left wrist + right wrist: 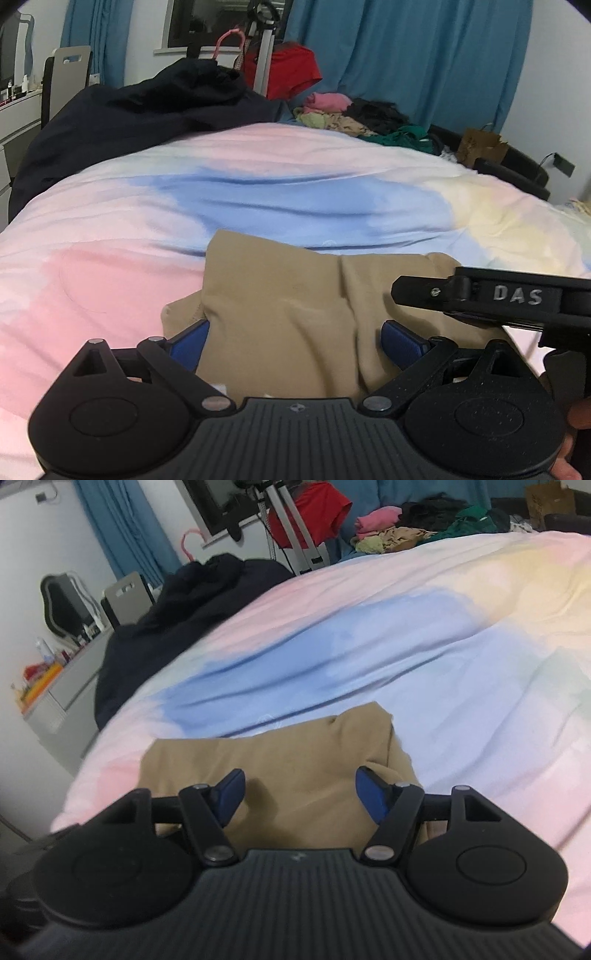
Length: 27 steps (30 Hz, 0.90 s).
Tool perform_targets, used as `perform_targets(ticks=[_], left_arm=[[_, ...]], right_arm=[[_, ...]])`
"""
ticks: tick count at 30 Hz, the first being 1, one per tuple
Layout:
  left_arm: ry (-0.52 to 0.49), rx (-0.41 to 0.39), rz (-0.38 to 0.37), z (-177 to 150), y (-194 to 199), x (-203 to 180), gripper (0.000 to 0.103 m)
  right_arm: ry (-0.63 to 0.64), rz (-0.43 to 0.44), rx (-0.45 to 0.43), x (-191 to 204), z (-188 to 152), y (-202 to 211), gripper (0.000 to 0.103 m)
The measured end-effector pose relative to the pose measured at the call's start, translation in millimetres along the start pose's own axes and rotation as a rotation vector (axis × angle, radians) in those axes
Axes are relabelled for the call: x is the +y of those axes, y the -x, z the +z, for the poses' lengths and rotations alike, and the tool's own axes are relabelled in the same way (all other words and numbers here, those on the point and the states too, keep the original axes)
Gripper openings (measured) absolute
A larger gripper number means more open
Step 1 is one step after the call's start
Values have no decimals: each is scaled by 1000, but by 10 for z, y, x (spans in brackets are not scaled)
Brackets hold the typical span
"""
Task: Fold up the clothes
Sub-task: 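Open both grippers and release the folded bundle on the bed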
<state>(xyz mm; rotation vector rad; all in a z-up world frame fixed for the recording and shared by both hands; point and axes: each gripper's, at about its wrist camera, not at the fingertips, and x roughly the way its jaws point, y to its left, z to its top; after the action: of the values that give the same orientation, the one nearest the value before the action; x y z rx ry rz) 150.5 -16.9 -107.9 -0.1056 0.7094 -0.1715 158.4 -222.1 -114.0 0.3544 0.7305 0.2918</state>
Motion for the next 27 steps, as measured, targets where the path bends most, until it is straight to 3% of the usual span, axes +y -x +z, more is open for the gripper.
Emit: perform_targets(ticks=[7,10,13,18,23,27], left_arm=[[-90,-72,-7,-149,650,-202,98],[-51,-80,24,-249,849,-184,99],[18,-43,20,-310,847,-102,99],[5,43,67,-377,602,-71,99],[10,38,68,-382,673,-61,99],[45,5,16,-413,916,-29,99]], right_arm=[[23,2,-78,176,-172,728,70],[22,-12,-81,203,-308,927,70],[-19,-35,-52,141,-442,922,70],[-61,-102,6,14,-544,683,69],[-143,-82,26,-115,-576,596,70],[-144,-85,25,-107,-583,599,70]])
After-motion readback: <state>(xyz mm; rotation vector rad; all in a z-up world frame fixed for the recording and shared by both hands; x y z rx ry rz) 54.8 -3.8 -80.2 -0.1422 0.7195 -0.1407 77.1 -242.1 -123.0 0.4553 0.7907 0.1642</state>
